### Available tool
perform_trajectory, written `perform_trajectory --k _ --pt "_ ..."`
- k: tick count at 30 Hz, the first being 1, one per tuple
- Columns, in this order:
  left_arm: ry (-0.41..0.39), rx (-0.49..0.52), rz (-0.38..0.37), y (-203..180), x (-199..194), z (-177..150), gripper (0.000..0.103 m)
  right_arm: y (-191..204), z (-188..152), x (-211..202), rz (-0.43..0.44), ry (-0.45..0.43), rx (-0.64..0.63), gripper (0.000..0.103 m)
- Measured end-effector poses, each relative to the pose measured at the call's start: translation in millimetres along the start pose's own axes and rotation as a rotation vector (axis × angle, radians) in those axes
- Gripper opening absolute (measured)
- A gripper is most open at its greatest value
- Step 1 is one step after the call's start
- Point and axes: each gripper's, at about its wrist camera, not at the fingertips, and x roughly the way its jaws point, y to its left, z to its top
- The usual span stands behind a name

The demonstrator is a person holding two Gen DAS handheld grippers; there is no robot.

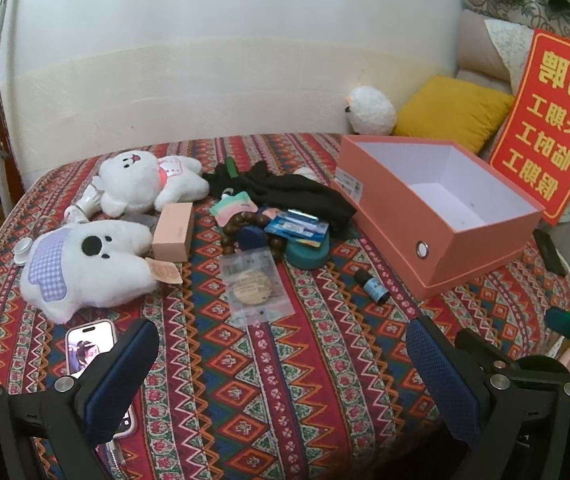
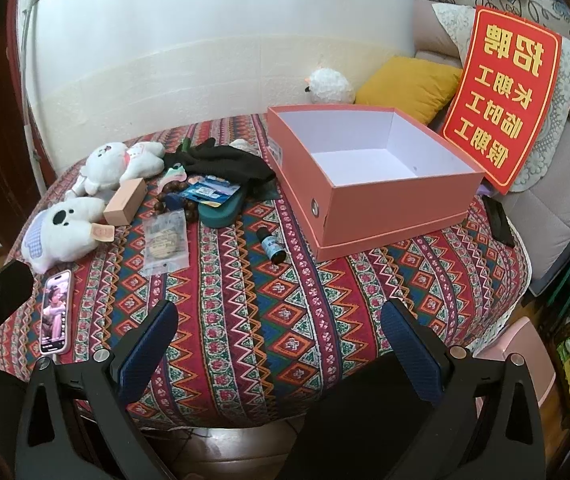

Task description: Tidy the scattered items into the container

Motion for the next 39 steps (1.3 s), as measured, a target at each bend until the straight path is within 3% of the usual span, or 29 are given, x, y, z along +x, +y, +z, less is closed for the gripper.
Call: perform_trajectory --k 18,26,33,39 --pt "-0.015 -0.007 0.004 3.2 1.7 5.7 0.102 0.1 5.4 1.6 0.000 -0.013 0.001 0.103" --pt "-0.018 0.048 0.150 28.5 20.9 12.6 0.102 12.3 13.8 19.9 0.035 0.008 -0.025 0.103" --pt "0.039 0.138 0.272 65.5 55.3 8.5 0.102 37.9 22.4 51.0 0.093 0.033 -0.068 0.103" --pt "0.056 0.197 0.258 76.4 74.9 2.7 0.102 55.4 32.2 85.2 0.103 0.051 -0.088 0.103"
